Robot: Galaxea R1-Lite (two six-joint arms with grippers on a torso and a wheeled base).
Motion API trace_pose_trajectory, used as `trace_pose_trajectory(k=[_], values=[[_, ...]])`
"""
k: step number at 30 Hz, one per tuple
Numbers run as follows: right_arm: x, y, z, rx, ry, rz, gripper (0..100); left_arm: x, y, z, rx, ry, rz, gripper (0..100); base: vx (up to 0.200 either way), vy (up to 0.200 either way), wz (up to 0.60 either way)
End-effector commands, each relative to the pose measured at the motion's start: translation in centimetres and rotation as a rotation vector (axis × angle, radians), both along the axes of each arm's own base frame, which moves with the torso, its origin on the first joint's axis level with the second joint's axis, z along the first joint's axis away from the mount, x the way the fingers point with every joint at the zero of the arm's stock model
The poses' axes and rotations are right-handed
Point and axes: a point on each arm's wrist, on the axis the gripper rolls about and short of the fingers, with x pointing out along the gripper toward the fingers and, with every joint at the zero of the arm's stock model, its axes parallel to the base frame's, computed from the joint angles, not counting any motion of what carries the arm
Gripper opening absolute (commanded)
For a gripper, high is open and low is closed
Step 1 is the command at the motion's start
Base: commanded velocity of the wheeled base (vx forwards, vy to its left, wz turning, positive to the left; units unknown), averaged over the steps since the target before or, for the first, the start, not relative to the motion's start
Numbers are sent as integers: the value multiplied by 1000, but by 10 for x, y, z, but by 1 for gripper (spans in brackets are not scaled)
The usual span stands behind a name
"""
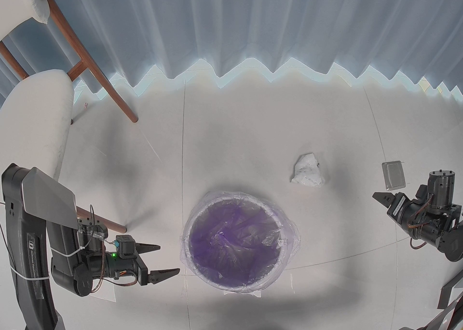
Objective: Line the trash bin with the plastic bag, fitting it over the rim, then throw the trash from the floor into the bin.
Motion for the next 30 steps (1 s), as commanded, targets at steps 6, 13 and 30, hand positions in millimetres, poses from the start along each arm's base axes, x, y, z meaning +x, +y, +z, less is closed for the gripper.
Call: trace_pose_trajectory(k=[6,13,30], values=[[1,0,-4,-1,16,0,100,-16,4,0,-32,94,38,100,-100,0,0],[0,0,-5,-2,22,0,100,-17,3,-1,-52,121,52,100,-200,0,0],[-3,0,-8,-6,36,4,100,-4,3,-2,37,10,72,100,-59,0,0]])
